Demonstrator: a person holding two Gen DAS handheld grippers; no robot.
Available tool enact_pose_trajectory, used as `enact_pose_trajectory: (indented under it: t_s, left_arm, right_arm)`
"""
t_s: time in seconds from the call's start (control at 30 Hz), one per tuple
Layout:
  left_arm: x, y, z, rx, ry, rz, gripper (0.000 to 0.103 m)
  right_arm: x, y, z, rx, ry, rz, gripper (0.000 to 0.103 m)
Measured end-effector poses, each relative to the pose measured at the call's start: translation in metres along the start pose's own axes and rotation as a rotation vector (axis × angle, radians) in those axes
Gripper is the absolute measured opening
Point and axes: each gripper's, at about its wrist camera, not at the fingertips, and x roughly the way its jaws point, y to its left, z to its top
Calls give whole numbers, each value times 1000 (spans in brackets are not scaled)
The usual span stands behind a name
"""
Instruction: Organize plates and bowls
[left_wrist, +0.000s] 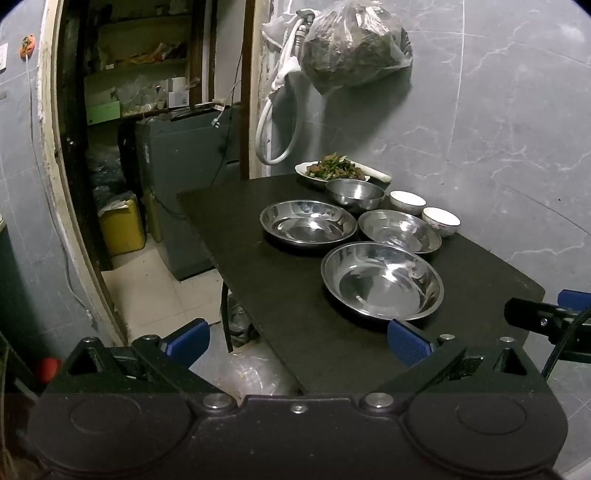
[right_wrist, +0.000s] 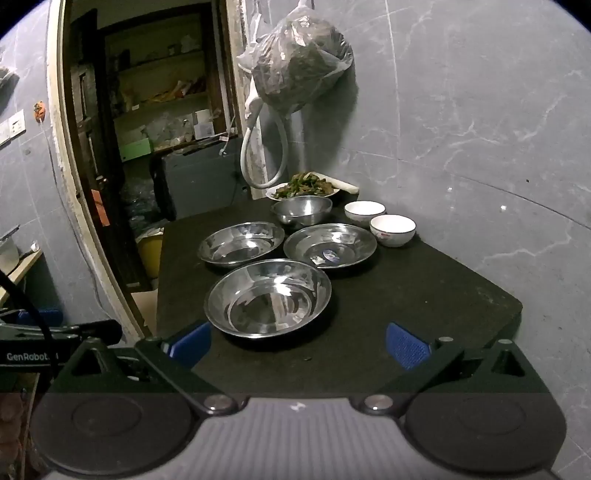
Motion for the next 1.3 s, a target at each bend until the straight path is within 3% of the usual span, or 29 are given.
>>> enact_pose_trajectory:
  t_s: [1.3]
  left_arm:
    - [-5,3,2,-2,2,-3,102]
  right_arm:
    - [1,1,1,0,-7,-7,103]
